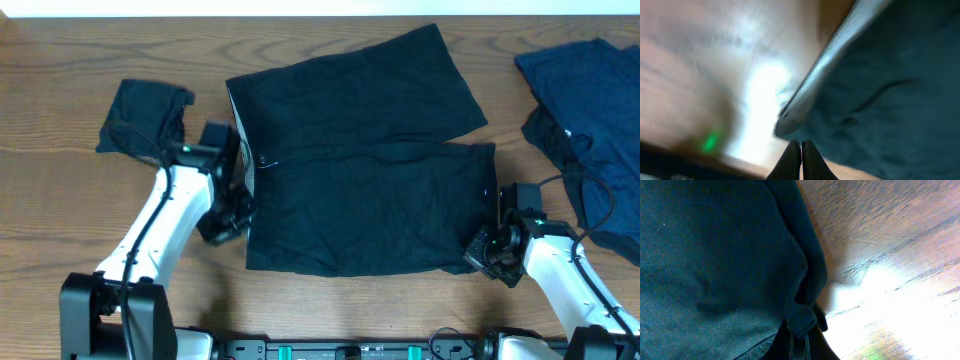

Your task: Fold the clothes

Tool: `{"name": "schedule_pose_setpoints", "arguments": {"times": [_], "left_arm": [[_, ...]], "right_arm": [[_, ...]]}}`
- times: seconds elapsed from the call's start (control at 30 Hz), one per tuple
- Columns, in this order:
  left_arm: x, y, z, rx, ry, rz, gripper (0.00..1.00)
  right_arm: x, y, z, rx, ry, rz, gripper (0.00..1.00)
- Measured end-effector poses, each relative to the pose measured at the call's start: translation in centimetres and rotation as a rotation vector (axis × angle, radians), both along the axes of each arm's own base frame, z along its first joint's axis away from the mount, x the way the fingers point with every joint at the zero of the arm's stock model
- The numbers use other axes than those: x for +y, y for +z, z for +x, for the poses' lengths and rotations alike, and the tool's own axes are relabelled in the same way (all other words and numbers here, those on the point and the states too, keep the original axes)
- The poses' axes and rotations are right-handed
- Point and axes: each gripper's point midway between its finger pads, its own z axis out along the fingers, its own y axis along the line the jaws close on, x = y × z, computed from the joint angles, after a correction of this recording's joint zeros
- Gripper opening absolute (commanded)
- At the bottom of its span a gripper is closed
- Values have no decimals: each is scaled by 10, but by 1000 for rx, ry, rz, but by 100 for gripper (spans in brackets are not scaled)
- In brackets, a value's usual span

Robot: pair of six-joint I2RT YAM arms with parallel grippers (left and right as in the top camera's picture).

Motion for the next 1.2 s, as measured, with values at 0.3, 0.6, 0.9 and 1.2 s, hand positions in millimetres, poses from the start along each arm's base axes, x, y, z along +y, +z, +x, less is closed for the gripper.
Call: {"name": "schedule_pose_setpoints", "arguments": {"times": [0.3, 0.6, 0.9, 1.2], "left_arm": [[0, -13, -20, 61, -29, -11, 71], [-5, -24, -34, 93, -30, -48, 71], [-25, -41, -39, 62, -94, -77, 71], [-23, -58, -47, 65, -35, -56, 72]], "right_arm": [[0, 0, 0, 0, 0, 0, 1], [0, 0, 0, 0, 0, 0, 1], [0, 0, 0, -1, 0, 0, 1], [0, 0, 0, -2, 0, 0, 1]]}}
